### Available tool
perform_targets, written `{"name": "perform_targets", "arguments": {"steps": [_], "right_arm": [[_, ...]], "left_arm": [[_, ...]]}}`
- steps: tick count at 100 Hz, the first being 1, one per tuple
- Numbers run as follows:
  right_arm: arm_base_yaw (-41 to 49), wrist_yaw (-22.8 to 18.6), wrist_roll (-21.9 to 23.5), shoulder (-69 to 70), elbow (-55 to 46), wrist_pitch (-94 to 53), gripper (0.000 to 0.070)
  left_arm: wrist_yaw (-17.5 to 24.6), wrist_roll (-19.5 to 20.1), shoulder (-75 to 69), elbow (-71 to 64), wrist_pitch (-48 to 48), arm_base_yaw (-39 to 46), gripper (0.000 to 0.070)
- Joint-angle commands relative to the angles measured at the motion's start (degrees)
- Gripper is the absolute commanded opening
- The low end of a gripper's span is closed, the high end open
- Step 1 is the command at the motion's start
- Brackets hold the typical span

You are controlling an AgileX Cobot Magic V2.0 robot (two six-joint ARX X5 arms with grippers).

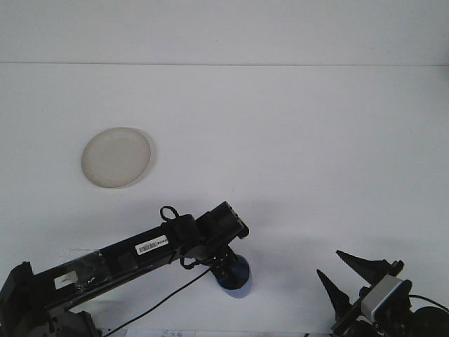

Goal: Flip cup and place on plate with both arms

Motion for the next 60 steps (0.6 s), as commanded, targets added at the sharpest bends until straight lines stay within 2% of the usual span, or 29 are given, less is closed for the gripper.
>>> {"name": "perform_targets", "arguments": {"steps": [1,15,29,39,60], "right_arm": [[0.4,0.2,-0.3,0.2,0.2,0.5,0.0389],[0.4,0.2,-0.3,0.2,0.2,0.5,0.0389],[0.4,0.2,-0.2,0.2,0.2,0.5,0.0389],[0.4,0.2,0.0,0.2,0.2,0.5,0.0389],[0.4,0.1,1.5,0.2,0.2,0.5,0.0389]], "left_arm": [[-0.1,1.2,0.4,2.3,-0.3,-0.6,0.0009],[-0.9,3.5,-2.9,3.7,-1.2,0.8,0.0008],[-6.4,6.8,-8.0,5.9,-4.9,6.2,0.0007],[-12.2,9.0,-11.4,8.2,-7.1,13.9,0.0007],[-13.0,12.3,-11.5,13.1,-8.0,34.3,0.0007]]}}
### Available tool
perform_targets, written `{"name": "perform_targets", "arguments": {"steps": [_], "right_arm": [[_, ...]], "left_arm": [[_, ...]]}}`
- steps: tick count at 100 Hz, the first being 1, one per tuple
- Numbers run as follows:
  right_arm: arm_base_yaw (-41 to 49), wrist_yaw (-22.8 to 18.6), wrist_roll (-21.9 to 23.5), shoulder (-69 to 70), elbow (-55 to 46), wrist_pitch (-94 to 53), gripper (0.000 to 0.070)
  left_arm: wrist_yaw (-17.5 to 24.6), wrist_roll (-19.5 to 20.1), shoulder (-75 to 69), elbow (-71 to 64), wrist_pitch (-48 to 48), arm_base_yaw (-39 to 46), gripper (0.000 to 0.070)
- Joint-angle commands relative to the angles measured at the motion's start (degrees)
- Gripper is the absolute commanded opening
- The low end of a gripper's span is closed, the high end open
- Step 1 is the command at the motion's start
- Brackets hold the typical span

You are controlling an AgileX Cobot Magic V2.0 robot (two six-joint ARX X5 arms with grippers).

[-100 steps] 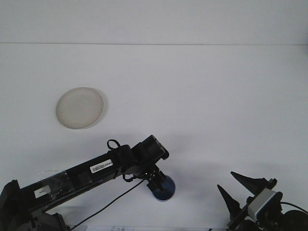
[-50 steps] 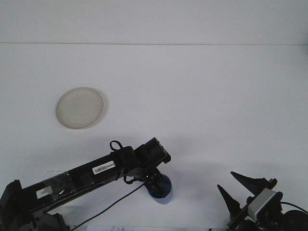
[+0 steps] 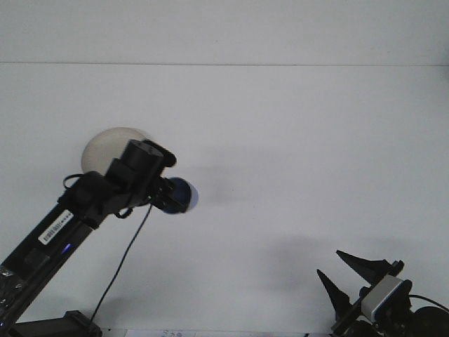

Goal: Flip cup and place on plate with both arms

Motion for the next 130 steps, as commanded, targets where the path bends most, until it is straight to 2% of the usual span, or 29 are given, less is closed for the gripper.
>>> {"name": "perform_targets", "arguments": {"steps": [1,16,31,53,81,84,88,96,101,106,130], "right_arm": [[0.4,0.1,1.3,0.2,0.2,0.5,0.0389],[0.4,0.1,1.6,0.2,0.2,0.4,0.0389],[0.4,0.1,1.9,0.2,0.2,0.3,0.0389],[0.4,0.1,2.8,0.2,0.2,0.0,0.0389],[0.4,0.2,2.8,0.2,0.2,0.0,0.0389],[0.4,0.2,2.8,0.2,0.2,0.0,0.0389],[0.4,0.2,2.8,0.2,0.2,0.0,0.0389],[0.4,0.2,2.8,0.2,0.2,0.0,0.0389],[0.4,0.2,2.8,0.2,0.2,0.0,0.0389],[0.4,0.2,2.8,0.2,0.2,0.0,0.0389],[0.4,0.2,2.7,0.2,0.2,0.0,0.0389]], "left_arm": [[-0.3,2.3,1.9,1.8,0.2,6.2,0.0007],[-0.3,3.0,7.2,3.2,3.2,18.1,0.0007],[-0.3,1.9,15.0,4.7,7.3,25.4,0.0008],[-0.3,1.5,24.2,8.9,8.8,28.7,0.0008],[-0.3,1.5,27.8,9.3,8.7,29.1,0.0023],[-0.3,1.5,27.8,9.3,8.7,29.1,0.0048],[-0.3,1.5,27.8,9.3,8.8,29.1,0.0116],[-0.3,1.2,27.7,9.8,8.6,29.1,0.0372],[-0.3,0.3,27.7,10.6,8.2,29.1,0.0474],[-0.3,-0.2,27.7,11.8,7.5,29.1,0.0503],[-0.3,-1.8,26.4,22.3,0.9,29.1,0.0503]]}}
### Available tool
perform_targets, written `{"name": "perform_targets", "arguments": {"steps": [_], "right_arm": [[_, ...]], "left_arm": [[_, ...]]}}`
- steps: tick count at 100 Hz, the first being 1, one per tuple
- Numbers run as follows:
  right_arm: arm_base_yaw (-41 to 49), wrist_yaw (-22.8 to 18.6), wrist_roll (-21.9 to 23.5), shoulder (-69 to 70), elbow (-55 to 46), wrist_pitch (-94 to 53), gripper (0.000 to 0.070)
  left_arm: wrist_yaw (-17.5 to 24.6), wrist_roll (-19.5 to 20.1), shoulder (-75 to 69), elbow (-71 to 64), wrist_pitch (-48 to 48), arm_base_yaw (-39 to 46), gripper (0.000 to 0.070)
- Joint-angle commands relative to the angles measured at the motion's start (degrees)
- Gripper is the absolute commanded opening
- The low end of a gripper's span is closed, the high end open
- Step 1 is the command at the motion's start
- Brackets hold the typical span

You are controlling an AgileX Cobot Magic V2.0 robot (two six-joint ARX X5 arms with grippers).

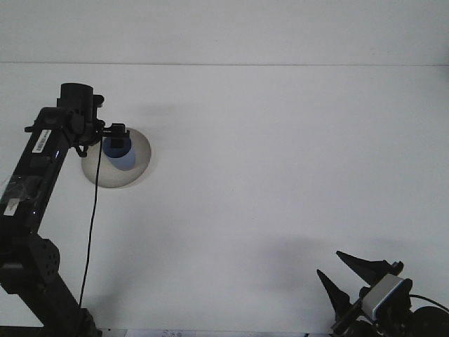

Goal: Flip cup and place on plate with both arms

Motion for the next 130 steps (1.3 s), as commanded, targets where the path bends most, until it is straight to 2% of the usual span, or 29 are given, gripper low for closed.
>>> {"name": "perform_targets", "arguments": {"steps": [1,12,30,42,65,78,90,107,111,115,118,120,121,122,126,130], "right_arm": [[0.4,0.2,0.4,0.2,0.2,0.4,0.0389],[0.4,0.9,0.4,0.2,0.2,0.4,0.039],[0.4,6.2,0.4,0.2,0.2,0.5,0.0432],[0.4,8.9,0.3,0.2,0.2,0.5,0.0432],[0.4,10.3,0.4,0.2,0.2,0.4,0.0432],[0.4,10.2,0.4,0.2,0.2,-0.2,0.0432],[0.4,10.0,0.5,0.2,0.2,-1.3,0.0432],[0.4,10.0,0.6,0.2,0.2,-2.5,0.042],[0.4,10.0,0.6,0.2,0.2,-2.6,0.038],[0.4,10.0,0.6,0.2,0.2,-2.6,0.0277],[0.4,10.0,0.6,0.2,0.2,-2.6,0.0136],[0.4,10.0,0.6,0.2,0.2,-2.6,0.0026],[0.4,10.0,0.5,0.2,0.2,-2.6,0.0],[0.4,10.0,0.5,0.2,0.2,-2.6,0.0],[0.4,10.2,0.6,0.2,0.2,-2.6,0.0008],[0.4,10.1,0.6,0.2,0.2,-2.5,0.0007]], "left_arm": [[0.1,-1.4,-0.3,4.2,-1.5,0.0,0.0503],[0.1,-2.2,-4.2,8.2,-4.0,0.0,0.0503],[0.4,-2.7,-17.3,7.7,-5.2,-0.5,0.0502],[3.0,-4.2,-27.9,3.3,-4.3,-2.0,0.0502],[6.5,-7.9,-51.9,-22.4,4.8,-8.6,0.0502],[11.9,-15.0,-64.7,-39.4,9.1,-13.9,0.0502],[12.2,-20.0,-74.9,-52.4,12.0,-16.8,0.0502],[12.2,-21.9,-83.7,-61.4,13.9,-17.9,0.049],[12.2,-21.9,-84.9,-62.1,13.9,-17.9,0.0456],[12.2,-21.8,-85.6,-62.2,13.8,-17.9,0.0338],[12.2,-21.7,-85.9,-62.2,13.9,-17.9,0.0206],[12.2,-21.7,-86.0,-62.2,13.9,-17.9,0.0099],[12.2,-21.7,-86.1,-62.2,13.9,-17.9,0.002],[12.2,-21.7,-86.1,-62.2,13.9,-17.9,0.0],[12.2,-21.7,-86.2,-62.2,13.9,-17.9,0.0019],[12.2,-21.7,-86.2,-62.2,13.9,-17.9,0.0009]]}}
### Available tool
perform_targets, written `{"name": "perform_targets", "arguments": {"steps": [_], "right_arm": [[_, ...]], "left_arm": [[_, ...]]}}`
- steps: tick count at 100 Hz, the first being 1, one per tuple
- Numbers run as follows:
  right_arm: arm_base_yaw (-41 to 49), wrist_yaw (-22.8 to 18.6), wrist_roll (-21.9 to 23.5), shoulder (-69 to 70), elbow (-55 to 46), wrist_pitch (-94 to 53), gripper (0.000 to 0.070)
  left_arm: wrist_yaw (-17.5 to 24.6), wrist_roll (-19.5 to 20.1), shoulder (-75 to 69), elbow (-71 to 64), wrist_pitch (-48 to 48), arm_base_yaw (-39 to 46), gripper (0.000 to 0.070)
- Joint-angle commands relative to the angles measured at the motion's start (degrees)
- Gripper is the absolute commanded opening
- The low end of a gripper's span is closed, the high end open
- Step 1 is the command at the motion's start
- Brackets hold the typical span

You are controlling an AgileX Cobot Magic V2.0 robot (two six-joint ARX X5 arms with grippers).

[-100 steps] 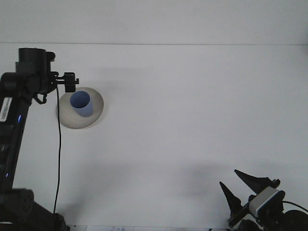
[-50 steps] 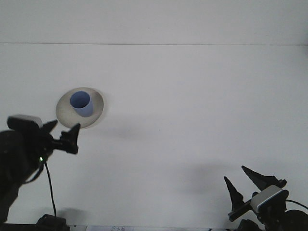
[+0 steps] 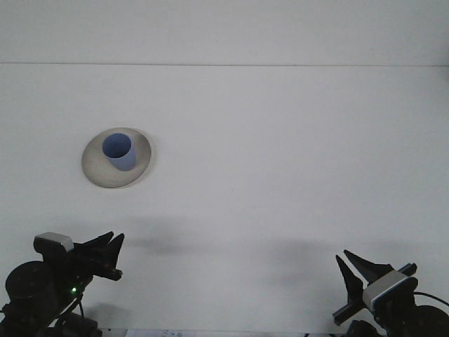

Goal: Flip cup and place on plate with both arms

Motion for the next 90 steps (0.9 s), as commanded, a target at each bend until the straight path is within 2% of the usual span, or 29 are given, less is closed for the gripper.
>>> {"name": "perform_targets", "arguments": {"steps": [1,78,81,90], "right_arm": [[0.4,0.0,0.5,0.2,0.2,0.5,0.0007],[0.5,0.0,0.5,0.2,0.3,0.6,0.0007],[0.5,0.0,0.5,0.2,0.3,0.6,0.0007],[0.5,0.0,0.5,0.2,0.3,0.6,0.0007]], "left_arm": [[0.2,-0.4,0.3,0.6,0.5,-0.2,0.001],[-0.3,-0.3,-0.3,0.7,1.4,0.0,0.0015],[-0.4,1.2,-0.3,0.6,1.6,0.1,0.0015],[-0.6,10.1,-1.4,-1.2,4.7,1.7,0.0015]]}}
